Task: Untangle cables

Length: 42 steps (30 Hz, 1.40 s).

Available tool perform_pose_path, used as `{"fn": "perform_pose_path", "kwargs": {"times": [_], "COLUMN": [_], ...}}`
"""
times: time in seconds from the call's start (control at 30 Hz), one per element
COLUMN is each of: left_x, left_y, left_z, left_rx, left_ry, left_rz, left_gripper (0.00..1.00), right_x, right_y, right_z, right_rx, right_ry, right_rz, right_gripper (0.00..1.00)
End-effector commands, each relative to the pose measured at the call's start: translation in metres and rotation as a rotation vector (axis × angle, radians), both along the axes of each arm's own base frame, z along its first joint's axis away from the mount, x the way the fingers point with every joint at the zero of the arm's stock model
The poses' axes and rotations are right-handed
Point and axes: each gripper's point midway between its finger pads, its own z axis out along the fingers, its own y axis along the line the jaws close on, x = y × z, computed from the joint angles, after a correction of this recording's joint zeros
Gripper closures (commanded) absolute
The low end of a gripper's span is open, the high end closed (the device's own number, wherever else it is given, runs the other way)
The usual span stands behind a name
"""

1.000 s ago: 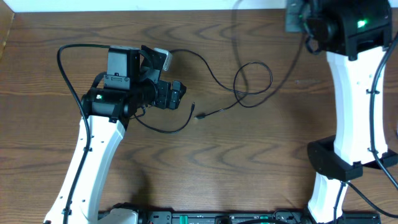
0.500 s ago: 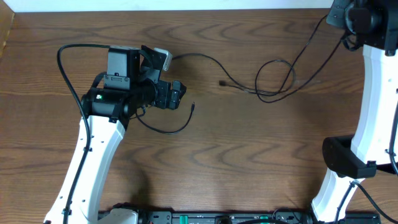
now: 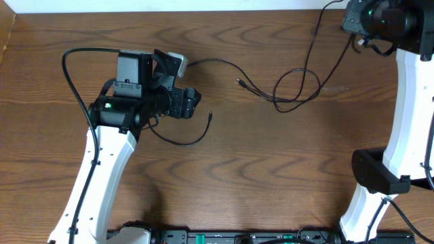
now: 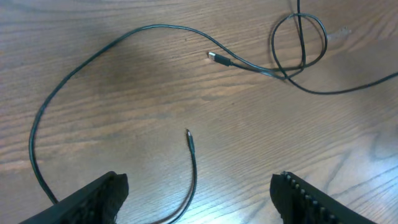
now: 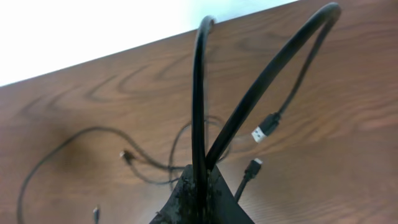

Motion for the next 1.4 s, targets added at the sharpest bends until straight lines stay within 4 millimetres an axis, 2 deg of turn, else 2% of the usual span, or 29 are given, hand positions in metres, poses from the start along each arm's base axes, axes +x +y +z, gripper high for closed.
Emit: {"fn": "perform_pose_path", "kwargs": {"times": [0.0, 0.13, 0.27, 0.33, 0.43, 0.57, 0.67, 0.8, 1.07, 1.17, 1.27, 1.33, 1.37], "left_x": [0.0, 0.001, 0.001, 0.001, 0.001, 0.001, 0.001, 0.001, 0.001, 0.001, 0.001, 0.001, 0.001], "left_y": [0.0, -0.001, -0.001, -0.001, -0.001, -0.001, -0.001, -0.001, -0.001, -0.001, -0.001, -0.001, -0.001], "left_z": [0.003, 0.003, 0.003, 0.003, 0.003, 0.003, 0.003, 0.003, 0.003, 0.003, 0.003, 0.003, 0.003], "left_rx": [0.0, -0.002, -0.002, -0.002, -0.002, -0.002, -0.002, -0.002, -0.002, -0.002, -0.002, -0.002, -0.002], "left_ry": [-0.004, -0.008, -0.008, -0.008, -0.007, -0.008, -0.008, -0.007, -0.007, -0.007, -0.008, -0.007, -0.007], "left_rz": [0.003, 0.001, 0.002, 0.002, 0.002, 0.001, 0.001, 0.001, 0.001, 0.001, 0.001, 0.001, 0.001], "left_gripper": [0.2, 0.21, 0.21, 0.21, 0.21, 0.21, 0.2, 0.21, 0.21, 0.2, 0.19, 0.19, 0.19], "right_x": [-0.003, 0.0, -0.001, -0.002, -0.005, -0.021, -0.03, -0.029, -0.028, -0.036, -0.058, -0.064, -0.06], "right_y": [0.034, 0.069, 0.119, 0.136, 0.162, 0.192, 0.198, 0.189, 0.181, 0.193, 0.223, 0.232, 0.229], "right_z": [-0.005, -0.029, -0.054, -0.065, -0.084, -0.117, -0.142, -0.167, -0.174, -0.174, -0.168, -0.166, -0.167], "right_rx": [0.041, -0.011, -0.035, -0.042, -0.059, -0.073, -0.119, -0.2, -0.216, -0.184, -0.074, -0.047, -0.073], "right_ry": [0.026, 0.083, 0.118, 0.13, 0.16, 0.234, 0.296, 0.352, 0.371, 0.37, 0.34, 0.326, 0.323], "right_rz": [0.192, 0.364, 0.591, 0.65, 0.723, 0.831, 0.863, 0.824, 0.812, 0.918, 1.149, 1.21, 1.193], "right_gripper": [0.99, 0.99, 0.99, 0.99, 0.99, 0.99, 0.99, 0.99, 0.99, 0.85, 0.56, 0.33, 0.26]}}
